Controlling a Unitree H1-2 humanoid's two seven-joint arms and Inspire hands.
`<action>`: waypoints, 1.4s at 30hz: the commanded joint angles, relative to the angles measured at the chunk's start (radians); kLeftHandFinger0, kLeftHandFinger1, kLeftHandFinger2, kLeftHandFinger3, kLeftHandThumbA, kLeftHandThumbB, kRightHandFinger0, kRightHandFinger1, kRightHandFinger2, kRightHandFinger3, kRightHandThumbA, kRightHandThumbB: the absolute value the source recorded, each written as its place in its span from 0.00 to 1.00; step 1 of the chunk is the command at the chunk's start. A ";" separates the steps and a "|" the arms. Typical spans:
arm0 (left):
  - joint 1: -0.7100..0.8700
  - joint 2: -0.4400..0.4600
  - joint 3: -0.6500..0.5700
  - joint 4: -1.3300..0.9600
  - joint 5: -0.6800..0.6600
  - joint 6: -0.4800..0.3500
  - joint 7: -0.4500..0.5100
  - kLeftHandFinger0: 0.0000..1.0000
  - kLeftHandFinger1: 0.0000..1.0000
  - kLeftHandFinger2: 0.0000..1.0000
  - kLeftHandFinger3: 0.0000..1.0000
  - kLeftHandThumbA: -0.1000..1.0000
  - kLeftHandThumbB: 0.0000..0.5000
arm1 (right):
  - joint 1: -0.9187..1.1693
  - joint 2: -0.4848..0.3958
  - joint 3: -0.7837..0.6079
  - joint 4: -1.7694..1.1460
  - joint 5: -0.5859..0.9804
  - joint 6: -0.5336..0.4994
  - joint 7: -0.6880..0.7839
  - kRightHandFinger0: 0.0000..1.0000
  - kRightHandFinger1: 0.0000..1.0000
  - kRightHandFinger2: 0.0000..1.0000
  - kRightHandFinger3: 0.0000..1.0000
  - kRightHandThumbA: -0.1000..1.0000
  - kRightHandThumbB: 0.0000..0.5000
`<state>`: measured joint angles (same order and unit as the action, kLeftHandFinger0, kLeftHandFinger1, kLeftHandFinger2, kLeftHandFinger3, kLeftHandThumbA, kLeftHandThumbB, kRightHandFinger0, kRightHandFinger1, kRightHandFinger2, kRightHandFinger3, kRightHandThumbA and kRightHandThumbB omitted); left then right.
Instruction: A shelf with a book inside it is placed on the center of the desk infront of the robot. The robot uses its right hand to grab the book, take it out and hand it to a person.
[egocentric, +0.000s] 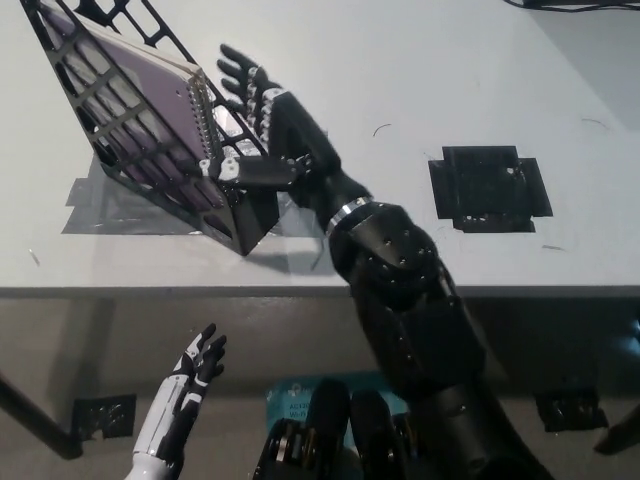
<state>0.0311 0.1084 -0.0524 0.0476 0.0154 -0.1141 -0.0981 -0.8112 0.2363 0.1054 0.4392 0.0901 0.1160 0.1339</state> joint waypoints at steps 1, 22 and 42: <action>-0.010 0.012 -0.004 -0.003 -0.009 -0.027 -0.021 1.00 1.00 1.00 1.00 0.92 0.67 | -0.075 0.054 0.019 0.017 -0.002 -0.032 0.006 1.00 1.00 1.00 1.00 1.00 0.63; -0.024 0.023 -0.015 -0.017 0.006 -0.017 -0.027 1.00 1.00 1.00 1.00 0.92 0.57 | -0.184 0.078 0.010 0.193 -0.030 -0.029 -0.031 1.00 1.00 1.00 1.00 1.00 0.80; -0.045 0.029 -0.018 -0.024 0.018 -0.011 -0.029 1.00 1.00 1.00 1.00 0.93 0.58 | -0.315 0.051 0.004 0.398 -0.066 -0.109 -0.051 1.00 1.00 1.00 1.00 1.00 0.77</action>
<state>0.0055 0.1238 -0.0655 0.0491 0.0237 -0.1132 -0.1153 -1.0516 0.2763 0.1011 0.8398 0.0484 0.0609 0.0956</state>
